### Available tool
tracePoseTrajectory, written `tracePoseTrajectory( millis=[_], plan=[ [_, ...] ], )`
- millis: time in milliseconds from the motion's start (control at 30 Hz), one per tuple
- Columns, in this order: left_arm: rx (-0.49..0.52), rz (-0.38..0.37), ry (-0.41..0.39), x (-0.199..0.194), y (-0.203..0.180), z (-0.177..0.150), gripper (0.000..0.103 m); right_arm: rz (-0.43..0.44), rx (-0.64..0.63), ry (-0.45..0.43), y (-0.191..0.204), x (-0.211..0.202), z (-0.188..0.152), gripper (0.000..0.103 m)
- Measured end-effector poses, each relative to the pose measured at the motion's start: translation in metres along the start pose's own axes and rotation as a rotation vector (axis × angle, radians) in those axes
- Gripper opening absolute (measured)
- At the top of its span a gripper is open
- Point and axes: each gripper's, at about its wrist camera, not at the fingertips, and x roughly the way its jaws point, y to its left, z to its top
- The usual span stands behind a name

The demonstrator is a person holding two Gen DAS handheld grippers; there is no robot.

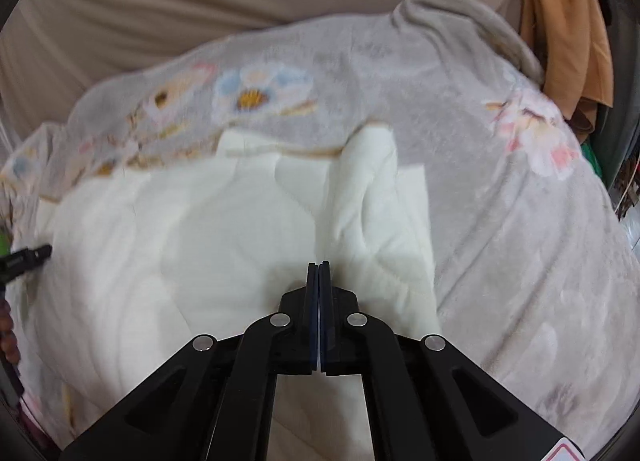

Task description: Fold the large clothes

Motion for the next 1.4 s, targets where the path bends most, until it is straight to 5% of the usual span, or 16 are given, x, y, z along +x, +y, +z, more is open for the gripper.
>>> tracePoseTrajectory(
  millis=[200, 400, 533, 833, 967, 1100, 1400],
  plan=[
    [-0.008, 0.014, 0.038, 0.034, 0.0, 0.007, 0.04, -0.037, 0.008, 0.1, -0.017, 0.052, 0.001, 0.0],
    [-0.034, 0.005, -0.029, 0.018, 0.004, 0.032, 0.038, -0.037, 0.001, -0.013, -0.002, 0.022, 0.029, 0.0],
    [-0.036, 0.024, 0.014, 0.054, 0.008, 0.039, 0.041, -0.09, -0.002, 0.065, -0.011, 0.064, 0.034, 0.0],
    [0.023, 0.073, -0.097, 0.068, -0.003, 0.028, 0.044, -0.069, 0.005, 0.053, -0.021, 0.086, 0.025, 0.0],
    [0.005, 0.05, -0.062, 0.037, -0.001, 0.032, 0.045, -0.049, 0.026, -0.019, -0.013, 0.033, 0.034, 0.0],
    [-0.031, 0.011, -0.066, -0.02, -0.001, 0.02, 0.06, 0.057, -0.042, -0.068, 0.018, -0.026, 0.021, 0.001],
    [-0.034, -0.008, 0.035, -0.077, -0.01, -0.03, 0.06, 0.234, -0.271, 0.048, 0.13, -0.042, -0.051, 0.001]
  ],
)
